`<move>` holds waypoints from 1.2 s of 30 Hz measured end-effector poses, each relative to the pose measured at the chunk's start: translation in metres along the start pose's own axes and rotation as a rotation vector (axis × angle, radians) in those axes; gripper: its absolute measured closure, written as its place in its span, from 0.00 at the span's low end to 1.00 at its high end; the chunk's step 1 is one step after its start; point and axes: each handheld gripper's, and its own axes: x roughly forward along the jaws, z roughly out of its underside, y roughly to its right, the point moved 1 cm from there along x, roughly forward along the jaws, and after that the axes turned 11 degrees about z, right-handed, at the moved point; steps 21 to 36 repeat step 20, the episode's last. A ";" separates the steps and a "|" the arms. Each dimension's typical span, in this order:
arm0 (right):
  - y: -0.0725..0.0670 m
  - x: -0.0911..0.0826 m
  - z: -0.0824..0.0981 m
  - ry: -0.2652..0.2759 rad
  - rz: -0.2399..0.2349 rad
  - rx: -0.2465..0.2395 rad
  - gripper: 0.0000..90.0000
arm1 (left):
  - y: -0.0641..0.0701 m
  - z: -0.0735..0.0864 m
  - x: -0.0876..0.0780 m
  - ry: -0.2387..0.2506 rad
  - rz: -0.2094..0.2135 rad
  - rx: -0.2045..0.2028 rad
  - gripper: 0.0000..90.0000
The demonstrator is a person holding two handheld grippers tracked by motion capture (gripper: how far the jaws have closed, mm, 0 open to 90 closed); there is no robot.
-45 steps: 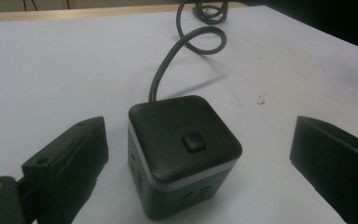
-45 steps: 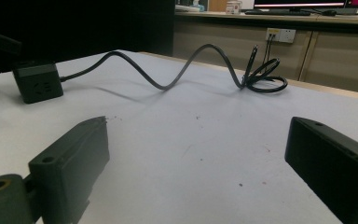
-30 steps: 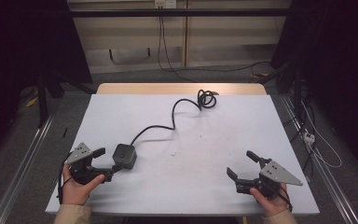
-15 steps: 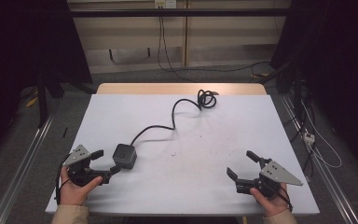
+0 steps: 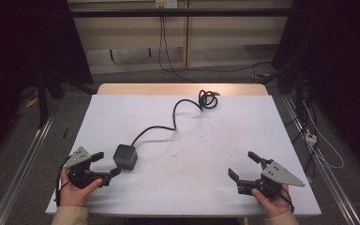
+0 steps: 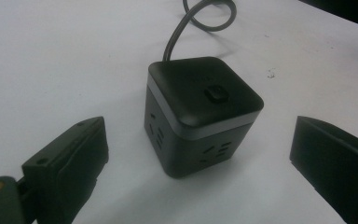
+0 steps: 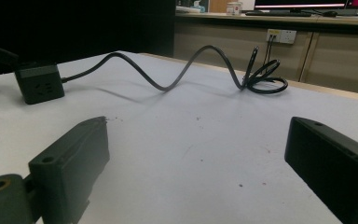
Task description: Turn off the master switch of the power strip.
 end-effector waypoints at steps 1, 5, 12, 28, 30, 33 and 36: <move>0.000 0.000 0.000 0.001 0.000 -0.001 0.06 | 0.000 0.000 0.000 -0.002 0.001 0.002 0.04; 0.000 0.000 0.000 0.002 0.000 -0.002 0.06 | -0.001 0.002 -0.001 -0.012 -0.004 0.001 0.04; 0.000 0.000 0.000 0.000 0.000 -0.002 0.06 | 0.000 0.003 0.001 -0.025 -0.007 0.002 0.04; 0.000 0.001 0.001 -0.005 -0.001 -0.004 0.06 | 0.000 0.002 0.001 -0.025 -0.003 0.003 0.04; 0.000 0.001 0.001 -0.005 -0.001 -0.004 0.06 | 0.000 0.002 0.001 -0.025 -0.003 0.003 0.04; 0.000 0.001 0.001 -0.005 -0.001 -0.004 0.06 | 0.000 0.002 0.001 -0.025 -0.003 0.003 0.04; 0.000 0.001 0.001 -0.005 -0.001 -0.004 0.06 | 0.000 0.002 0.001 -0.025 -0.003 0.003 0.04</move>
